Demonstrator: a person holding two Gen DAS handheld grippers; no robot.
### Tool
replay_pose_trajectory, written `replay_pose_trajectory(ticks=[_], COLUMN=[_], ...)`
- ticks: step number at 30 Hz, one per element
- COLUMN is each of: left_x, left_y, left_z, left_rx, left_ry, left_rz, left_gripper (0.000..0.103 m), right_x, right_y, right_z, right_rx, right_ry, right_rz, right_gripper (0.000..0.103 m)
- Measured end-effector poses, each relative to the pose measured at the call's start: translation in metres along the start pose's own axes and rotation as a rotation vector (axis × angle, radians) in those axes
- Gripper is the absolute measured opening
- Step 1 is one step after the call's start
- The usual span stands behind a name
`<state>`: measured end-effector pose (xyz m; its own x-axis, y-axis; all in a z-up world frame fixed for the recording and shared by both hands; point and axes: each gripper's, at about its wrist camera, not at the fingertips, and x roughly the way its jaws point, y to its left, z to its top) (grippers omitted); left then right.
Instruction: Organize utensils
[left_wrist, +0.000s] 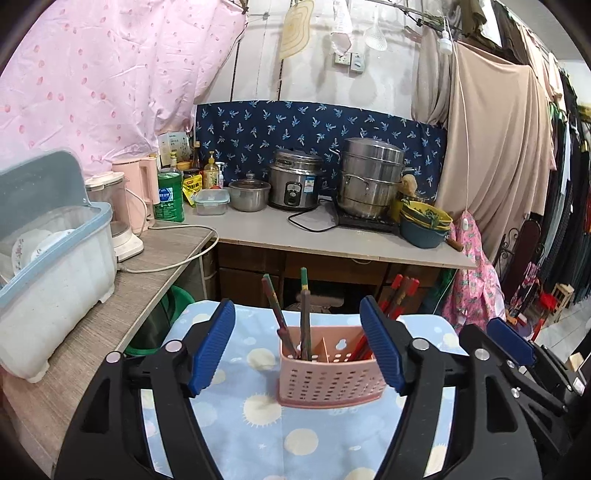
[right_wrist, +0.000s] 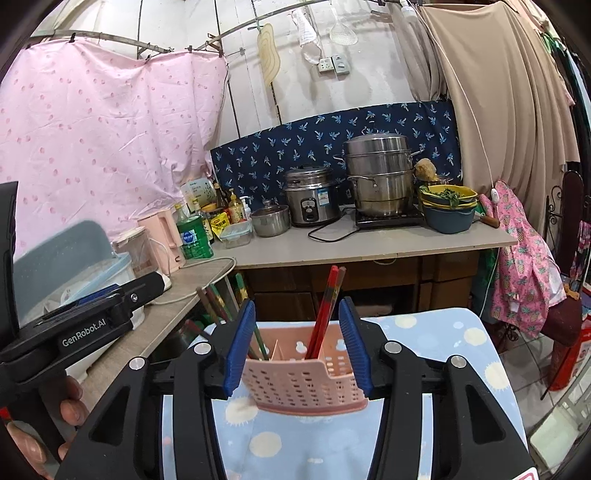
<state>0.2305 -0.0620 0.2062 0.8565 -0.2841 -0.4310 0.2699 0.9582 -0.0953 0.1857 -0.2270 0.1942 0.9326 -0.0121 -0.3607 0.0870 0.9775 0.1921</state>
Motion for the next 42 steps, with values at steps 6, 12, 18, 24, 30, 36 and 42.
replay_pose_trajectory(ticks=[6,12,18,24,30,36,42], left_x=[-0.02,-0.031,-0.038,-0.038,-0.037,-0.036,-0.034], left_y=[-0.007,-0.006,-0.002,0.007,0.012,0.012,0.013], left_z=[-0.023,-0.048,-0.078,-0.106,-0.126,-0.144,-0.153], left_rx=[0.048,0.059,0.065,0.06,0.05,0.057,0.061], left_ry=[-0.001,0.032,0.08,0.134,0.179,0.206,0.219], left_rz=[0.019,0.049,0.062,0.061,0.06,0.075,0.08], left_gripper=[0.077,0.084,0.087,0.087,0.087,0.087,0.09], right_x=[-0.022,-0.039,-0.05,-0.052,-0.053,-0.053,-0.052], right_y=[0.008,0.011,0.009,0.006,0.004,0.005,0.005], right_z=[-0.021,-0.046,-0.073,-0.102,-0.124,-0.14,-0.151], right_rx=[-0.038,-0.047,-0.038,-0.017,0.001,0.014,0.017], right_ry=[0.003,0.034,0.088,0.155,0.204,0.23,0.241], right_rz=[-0.051,-0.089,-0.108,-0.112,-0.126,-0.13,-0.135], right_gripper=[0.06,0.07,0.074,0.074,0.074,0.074,0.079])
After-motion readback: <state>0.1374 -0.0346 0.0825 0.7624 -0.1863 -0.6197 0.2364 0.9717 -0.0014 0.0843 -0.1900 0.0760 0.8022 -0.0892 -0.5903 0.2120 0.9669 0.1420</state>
